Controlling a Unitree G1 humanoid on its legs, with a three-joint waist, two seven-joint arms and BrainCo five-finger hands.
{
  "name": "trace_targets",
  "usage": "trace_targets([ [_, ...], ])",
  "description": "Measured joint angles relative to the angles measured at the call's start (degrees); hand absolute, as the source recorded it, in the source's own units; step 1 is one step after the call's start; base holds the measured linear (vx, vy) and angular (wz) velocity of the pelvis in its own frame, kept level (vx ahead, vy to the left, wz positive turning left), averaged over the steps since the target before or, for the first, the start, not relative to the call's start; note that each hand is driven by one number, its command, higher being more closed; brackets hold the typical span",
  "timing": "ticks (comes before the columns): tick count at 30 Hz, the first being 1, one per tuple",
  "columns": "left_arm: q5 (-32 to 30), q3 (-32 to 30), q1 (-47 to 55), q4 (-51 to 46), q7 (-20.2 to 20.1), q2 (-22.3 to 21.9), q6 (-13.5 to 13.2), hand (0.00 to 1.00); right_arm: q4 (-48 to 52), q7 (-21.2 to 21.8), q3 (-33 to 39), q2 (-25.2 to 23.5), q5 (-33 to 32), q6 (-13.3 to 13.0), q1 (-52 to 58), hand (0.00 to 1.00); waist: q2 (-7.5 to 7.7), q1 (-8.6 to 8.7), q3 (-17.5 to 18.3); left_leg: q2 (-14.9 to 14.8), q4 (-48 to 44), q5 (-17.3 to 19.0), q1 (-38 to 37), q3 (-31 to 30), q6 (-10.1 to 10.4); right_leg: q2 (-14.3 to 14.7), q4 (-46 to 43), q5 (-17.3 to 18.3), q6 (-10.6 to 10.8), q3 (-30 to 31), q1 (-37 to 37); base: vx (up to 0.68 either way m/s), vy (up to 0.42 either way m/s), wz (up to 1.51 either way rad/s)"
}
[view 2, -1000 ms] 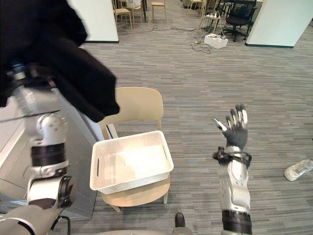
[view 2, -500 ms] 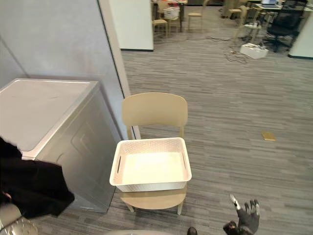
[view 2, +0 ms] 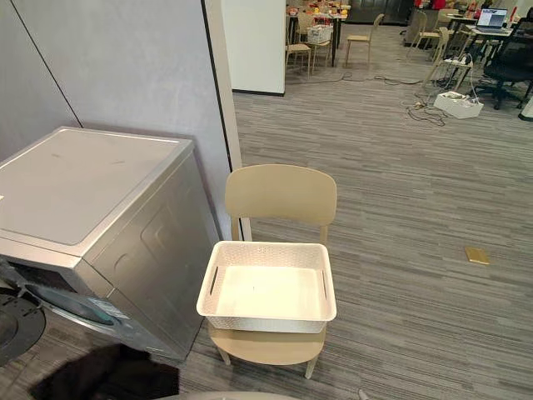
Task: Pick up the laundry basket with both hands and put the clothes into the washing machine.
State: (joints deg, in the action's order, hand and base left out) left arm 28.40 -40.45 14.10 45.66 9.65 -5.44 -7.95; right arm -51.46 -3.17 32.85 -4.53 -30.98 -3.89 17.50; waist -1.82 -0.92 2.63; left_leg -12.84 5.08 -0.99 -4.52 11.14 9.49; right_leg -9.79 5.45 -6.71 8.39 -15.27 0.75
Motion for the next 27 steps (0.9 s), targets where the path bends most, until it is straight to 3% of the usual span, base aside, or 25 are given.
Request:
trace_targets([
  [5, -7.3, -0.2, -1.7, 11.7, -3.8, 0.1, 3.7, 1.0, -5.6, -0.3, 2.8, 0.1, 1.2, 0.5, -4.2, 0.0, 0.54, -0.03, 0.0, -0.1, 0.1, 1.2, -1.1, 2.9, 0.3, 0.5, 0.2, -0.3, -0.2, 3.1, -0.9, 0.04, 0.01, -0.31],
  [12, -9.4, 3.2, -4.5, 15.5, -4.9, 1.0, 3.5, 1.0, -9.2, 0.8, 1.6, 2.3, 2.9, 0.5, -7.0, 0.0, -0.62, 0.12, -1.4, -0.1, -2.0, 2.9, -2.0, 2.8, 0.7, 0.6, 0.3, -0.5, 0.0, 4.0, 0.1, 0.05, 0.01, -0.1],
  [13, -9.3, 4.0, -4.8, 15.5, -5.0, 1.2, 3.4, 1.0, -9.2, 0.9, 0.8, 2.6, 3.9, 0.5, -7.2, 0.0, 0.14, 0.17, -1.9, -0.1, -2.1, 2.9, -1.9, 2.3, 0.7, 0.6, 0.3, -0.4, 0.0, 3.4, 0.3, 0.01, -0.004, 0.27],
  [14, -9.3, 4.1, -5.8, 15.5, -5.5, 1.2, 3.3, 1.0, -9.2, 1.0, -0.5, 2.9, 4.8, 0.5, -7.5, 0.0, -0.7, 0.19, -3.0, -0.1, -2.5, 2.9, -1.6, 0.8, 0.7, 0.5, 0.3, -0.4, 0.0, 1.7, 1.2, -0.01, -0.009, 0.56],
  [16, -8.9, 4.1, -6.4, 14.7, -5.8, 1.1, 2.9, 1.0, -9.3, 1.1, -2.1, 3.2, 6.1, 0.7, -8.3, 0.0, -0.72, 0.11, -4.6, -0.3, -4.0, 2.9, 0.3, -1.7, 0.7, 0.4, 0.2, 0.3, -0.2, -0.9, 2.1, -0.04, -0.014, 0.74],
  [18, -8.5, 3.9, -6.9, 13.2, -5.8, 0.6, 2.5, 1.0, -9.6, 1.0, -6.9, 4.5, 7.0, 0.7, -10.3, 0.0, -0.65, 0.01, -6.4, -1.0, -8.1, 2.8, 5.6, -5.9, 0.7, 0.0, -4.8, 3.4, -0.3, -4.7, -0.3, -0.08, -0.037, 1.04],
  [20, -7.2, 3.9, -8.6, 13.2, -5.7, 0.3, 2.5, 1.0, -9.7, 0.7, -10.0, 6.1, 7.1, 0.5, -11.8, 0.0, -1.6, -0.51, -7.5, -0.8, -9.2, 1.3, 9.8, -9.8, 0.5, -1.5, -11.3, 7.5, -0.2, -9.2, -3.2, -0.06, -0.034, 1.35],
  [21, -6.5, 4.7, -9.3, 13.3, -5.6, 0.0, 2.7, 1.0, -9.6, 0.6, -11.0, 6.7, 7.9, 0.5, -13.1, 0.0, -1.58, -0.95, -8.5, 1.0, -7.8, -1.8, 11.1, -10.6, -1.1, -4.1, -15.9, 10.7, 0.1, -12.3, -4.4, -0.06, -0.008, 1.24],
  [23, -6.4, 4.9, -9.3, 13.0, -5.5, -0.2, 2.7, 1.0, -9.1, 0.4, -11.8, 6.9, 9.2, 0.5, -13.9, 0.0, -1.48, -1.22, -8.7, 2.9, -6.3, -5.8, 12.2, -10.8, -2.3, -6.7, -19.1, 12.3, -0.4, -15.7, -4.7, -0.09, 0.006, 1.26],
  [24, -6.5, 4.8, -9.1, 12.4, -5.4, -0.2, 2.6, 1.0, -8.4, 0.3, -12.6, 6.8, 9.4, 0.6, -15.1, 0.0, -1.21, -1.65, -8.5, 3.5, -2.6, -9.9, 12.1, -10.4, -3.4, -8.5, -19.6, 12.5, -1.2, -17.7, -4.7, -0.07, 0.022, 1.14],
  [25, -6.5, 4.7, -9.2, 12.3, -5.2, 0.3, 2.8, 1.0, -7.8, 0.4, -12.7, 6.5, 9.9, 0.6, -16.9, 0.0, -0.55, -1.68, -8.6, 3.7, -3.1, -9.7, 12.6, -6.0, -5.6, -9.7, -19.5, 11.5, -1.3, -19.9, -4.8, -0.05, 0.036, 0.82],
  [26, -6.5, 4.4, -9.0, 12.4, -5.1, 0.3, 2.9, 1.0, -7.6, 0.4, -12.6, 6.0, 10.2, 0.5, -17.8, 0.0, -0.52, -1.69, -8.6, 3.2, -7.6, -6.1, 13.7, -2.7, -6.0, -10.2, -19.8, 11.2, -1.1, -20.6, -4.6, 0.05, 0.065, 0.72],
  [27, -6.5, 3.8, -8.9, 12.4, -4.5, 0.3, 3.4, 1.0, -6.6, 0.2, -12.2, 5.5, 10.2, 0.4, -18.3, 0.0, -0.66, -1.59, -8.6, 1.1, -14.7, -0.8, 14.5, 3.4, -7.8, -11.3, -20.8, 11.0, -1.1, -22.3, -3.8, 0.06, 0.071, 0.66],
])
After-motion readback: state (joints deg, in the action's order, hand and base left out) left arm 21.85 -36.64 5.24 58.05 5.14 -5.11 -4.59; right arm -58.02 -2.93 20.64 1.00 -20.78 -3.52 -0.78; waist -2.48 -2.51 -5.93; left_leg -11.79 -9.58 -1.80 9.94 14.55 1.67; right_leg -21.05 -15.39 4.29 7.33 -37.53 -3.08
